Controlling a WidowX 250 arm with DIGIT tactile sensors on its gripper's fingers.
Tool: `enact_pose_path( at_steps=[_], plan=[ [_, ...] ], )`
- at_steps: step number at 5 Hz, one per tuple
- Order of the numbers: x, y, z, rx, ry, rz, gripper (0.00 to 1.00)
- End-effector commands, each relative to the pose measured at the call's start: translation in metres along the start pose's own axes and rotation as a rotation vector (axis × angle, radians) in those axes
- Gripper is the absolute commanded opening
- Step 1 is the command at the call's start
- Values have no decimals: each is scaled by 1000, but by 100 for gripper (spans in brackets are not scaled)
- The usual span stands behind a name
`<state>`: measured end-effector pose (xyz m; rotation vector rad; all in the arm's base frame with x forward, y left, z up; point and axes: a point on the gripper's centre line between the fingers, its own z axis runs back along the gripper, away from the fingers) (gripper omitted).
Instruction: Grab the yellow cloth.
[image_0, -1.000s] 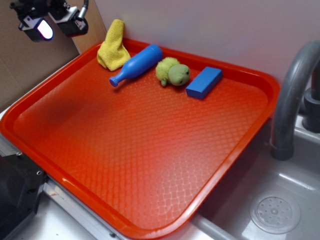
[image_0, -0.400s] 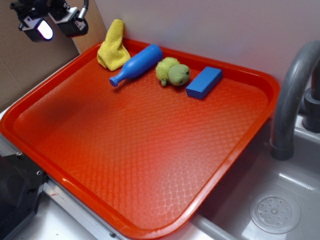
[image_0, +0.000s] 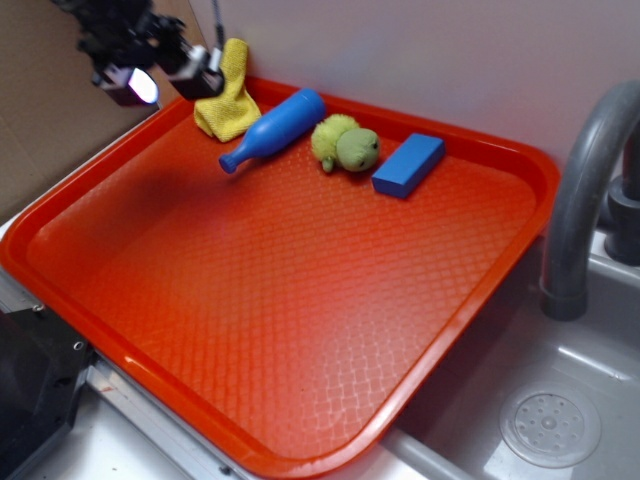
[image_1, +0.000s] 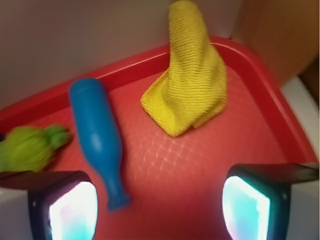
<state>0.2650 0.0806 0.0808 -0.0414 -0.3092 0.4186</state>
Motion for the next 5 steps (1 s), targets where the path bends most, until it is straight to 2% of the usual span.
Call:
enact_pose_path(
  at_steps=[1, 2, 3, 4, 5],
  plan=[
    [41, 25, -38, 81, -36, 43, 100],
    [59, 30, -46, 105, -9, 6, 100],
    [69, 50, -47, 114, -9, 17, 100],
    [68, 67, -40, 119, -18, 50, 100],
    [70, 65, -42, 126, -15, 41, 100]
  ],
)
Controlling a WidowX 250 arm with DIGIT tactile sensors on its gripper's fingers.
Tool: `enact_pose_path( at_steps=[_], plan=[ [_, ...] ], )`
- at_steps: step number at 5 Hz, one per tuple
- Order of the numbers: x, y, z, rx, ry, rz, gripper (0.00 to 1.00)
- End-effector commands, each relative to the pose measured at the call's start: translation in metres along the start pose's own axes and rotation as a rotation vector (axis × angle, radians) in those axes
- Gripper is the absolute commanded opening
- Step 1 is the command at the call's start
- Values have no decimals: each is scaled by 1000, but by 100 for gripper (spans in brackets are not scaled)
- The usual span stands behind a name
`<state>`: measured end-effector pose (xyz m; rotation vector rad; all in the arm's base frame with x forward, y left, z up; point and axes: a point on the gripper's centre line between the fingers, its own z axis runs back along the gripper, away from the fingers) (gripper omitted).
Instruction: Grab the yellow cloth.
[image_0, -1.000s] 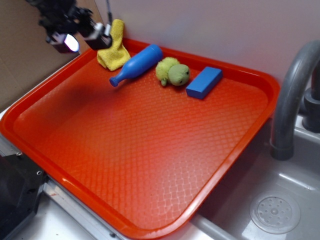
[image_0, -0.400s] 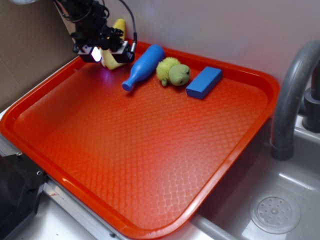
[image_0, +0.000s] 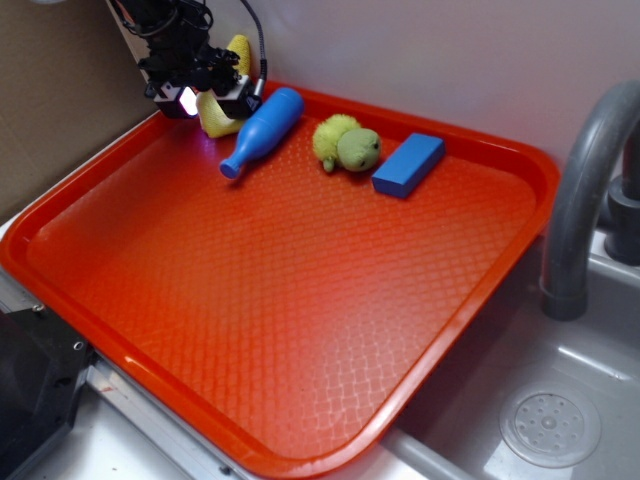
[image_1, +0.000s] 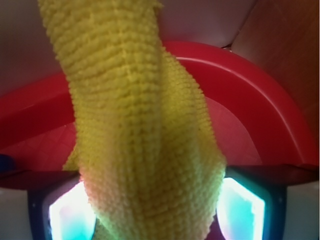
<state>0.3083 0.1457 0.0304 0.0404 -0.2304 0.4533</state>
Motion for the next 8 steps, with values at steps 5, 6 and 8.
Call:
enact_pose_path(
  at_steps=[5, 6, 8],
  plan=[
    [-55, -15, 149, -29, 98, -22, 0],
    [-85, -38, 209, -146, 136, -101, 0],
    [-102, -91, 241, -72, 152, -276, 0]
  ],
)
